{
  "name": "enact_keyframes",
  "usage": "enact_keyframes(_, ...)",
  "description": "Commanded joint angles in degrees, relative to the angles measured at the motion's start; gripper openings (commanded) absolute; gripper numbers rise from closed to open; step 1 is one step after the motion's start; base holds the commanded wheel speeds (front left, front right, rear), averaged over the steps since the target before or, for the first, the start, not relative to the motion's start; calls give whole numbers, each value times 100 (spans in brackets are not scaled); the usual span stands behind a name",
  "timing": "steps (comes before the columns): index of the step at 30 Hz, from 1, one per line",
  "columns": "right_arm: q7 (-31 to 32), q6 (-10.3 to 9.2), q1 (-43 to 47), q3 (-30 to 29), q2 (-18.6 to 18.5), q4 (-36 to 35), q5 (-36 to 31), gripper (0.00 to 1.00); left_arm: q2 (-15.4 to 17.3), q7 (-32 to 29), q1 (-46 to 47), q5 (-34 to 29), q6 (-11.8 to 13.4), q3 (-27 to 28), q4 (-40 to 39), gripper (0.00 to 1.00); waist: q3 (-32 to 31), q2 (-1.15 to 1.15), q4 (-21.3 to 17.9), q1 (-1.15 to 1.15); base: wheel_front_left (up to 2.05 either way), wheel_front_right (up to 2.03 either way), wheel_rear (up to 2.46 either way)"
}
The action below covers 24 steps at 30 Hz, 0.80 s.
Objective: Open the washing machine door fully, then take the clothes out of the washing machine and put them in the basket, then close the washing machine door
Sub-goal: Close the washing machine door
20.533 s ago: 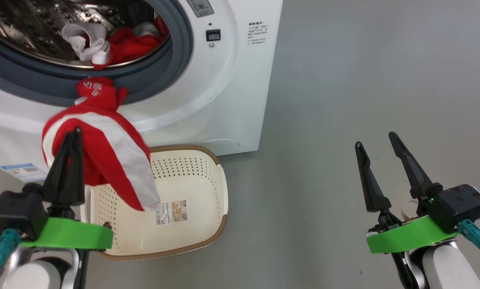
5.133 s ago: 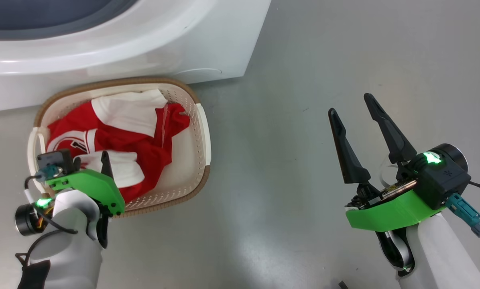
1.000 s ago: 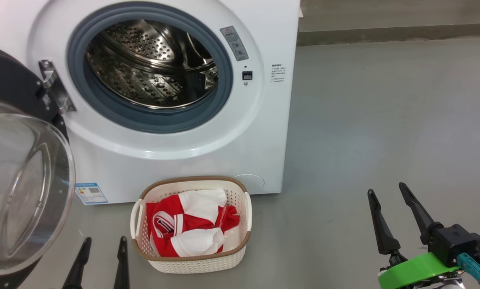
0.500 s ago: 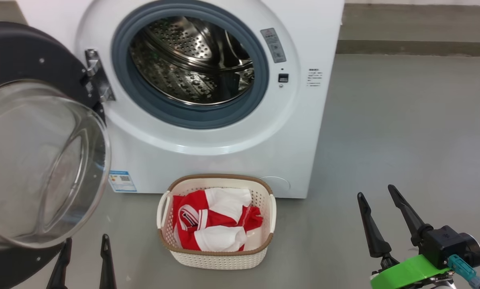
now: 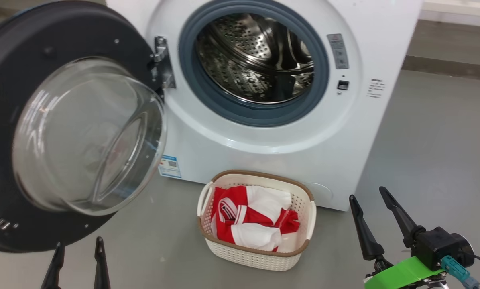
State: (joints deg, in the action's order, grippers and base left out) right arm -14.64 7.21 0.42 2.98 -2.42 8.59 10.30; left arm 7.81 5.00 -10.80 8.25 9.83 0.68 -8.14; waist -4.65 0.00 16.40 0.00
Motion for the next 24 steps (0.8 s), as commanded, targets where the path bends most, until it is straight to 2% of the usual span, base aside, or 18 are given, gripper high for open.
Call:
enact_keyframes(1,-36,28,-104,177,-45,-144,85,100,81,-55,107,-33,70,226,-212,100,-63,0,397,0,0,0,0)
enact_keyframes(12,-36,28,-93,308,-45,-185,187,100,179,-174,71,-106,239,333,-371,100,-102,0,914,0,0,0,0)
enact_keyframes(24,-36,28,-216,463,-45,-132,223,100,173,-158,21,-124,447,458,-507,100,-53,0,981,0,0,0,0)
